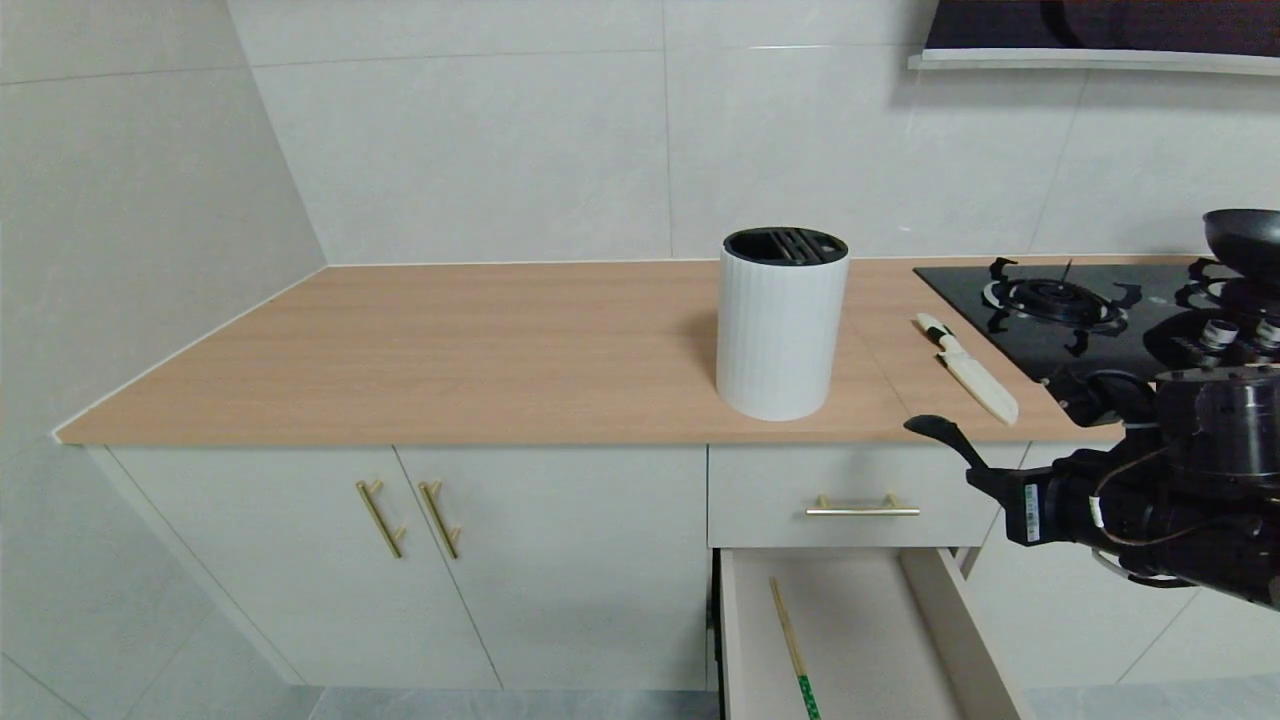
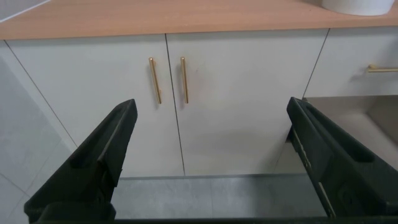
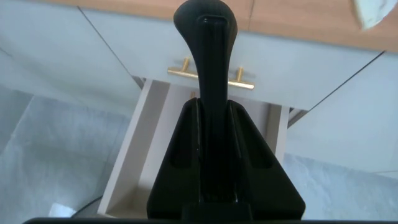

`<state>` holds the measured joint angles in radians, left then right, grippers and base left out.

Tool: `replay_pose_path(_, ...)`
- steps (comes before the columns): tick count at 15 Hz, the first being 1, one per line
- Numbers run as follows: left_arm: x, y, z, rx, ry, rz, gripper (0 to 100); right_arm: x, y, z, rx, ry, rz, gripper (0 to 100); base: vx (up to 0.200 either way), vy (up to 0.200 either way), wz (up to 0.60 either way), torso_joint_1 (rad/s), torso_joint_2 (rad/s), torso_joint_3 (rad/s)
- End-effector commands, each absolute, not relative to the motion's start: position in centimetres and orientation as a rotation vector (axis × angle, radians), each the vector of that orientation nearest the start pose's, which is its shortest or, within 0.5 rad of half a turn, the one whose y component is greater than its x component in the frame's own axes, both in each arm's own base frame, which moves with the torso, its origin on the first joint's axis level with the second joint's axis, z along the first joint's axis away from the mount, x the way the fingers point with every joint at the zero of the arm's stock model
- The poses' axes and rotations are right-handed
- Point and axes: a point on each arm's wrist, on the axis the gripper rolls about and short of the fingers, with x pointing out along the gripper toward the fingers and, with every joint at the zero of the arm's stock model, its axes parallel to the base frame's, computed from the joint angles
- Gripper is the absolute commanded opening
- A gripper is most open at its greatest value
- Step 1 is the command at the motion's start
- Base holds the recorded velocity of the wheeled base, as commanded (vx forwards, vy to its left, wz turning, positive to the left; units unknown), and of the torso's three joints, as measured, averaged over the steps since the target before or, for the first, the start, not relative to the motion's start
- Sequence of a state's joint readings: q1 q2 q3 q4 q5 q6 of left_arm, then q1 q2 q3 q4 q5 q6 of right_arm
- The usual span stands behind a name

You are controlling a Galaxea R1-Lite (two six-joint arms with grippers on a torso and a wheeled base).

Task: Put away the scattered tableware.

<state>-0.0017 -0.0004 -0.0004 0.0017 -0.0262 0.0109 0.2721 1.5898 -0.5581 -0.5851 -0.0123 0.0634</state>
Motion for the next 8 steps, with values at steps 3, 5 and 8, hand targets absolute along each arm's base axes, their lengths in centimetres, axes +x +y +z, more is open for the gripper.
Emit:
replay_pose_path(3,-2.28,-0.06,7.53,0.011,0.001,-0.028,100,24.59,6.82,13.86,-0.003,0.474,0.241,0,0.0,0.0,0.0,0.0,0.0,0.0)
replay_pose_path(5,-2.28,-0.06,7.53,0.011,0.001,-0.028,100,24.68,6.84,13.51,-0.007,0.487,0.239,0,0.0,0.0,0.0,0.0,0.0,0.0)
replay_pose_path(8,-2.28,-0.06,7.53,0.011,0.001,-0.028,100,24.7,6.85,13.4,-0.008,0.492,0.239,0,0.0,0.0,0.0,-0.085,0.18,0.112)
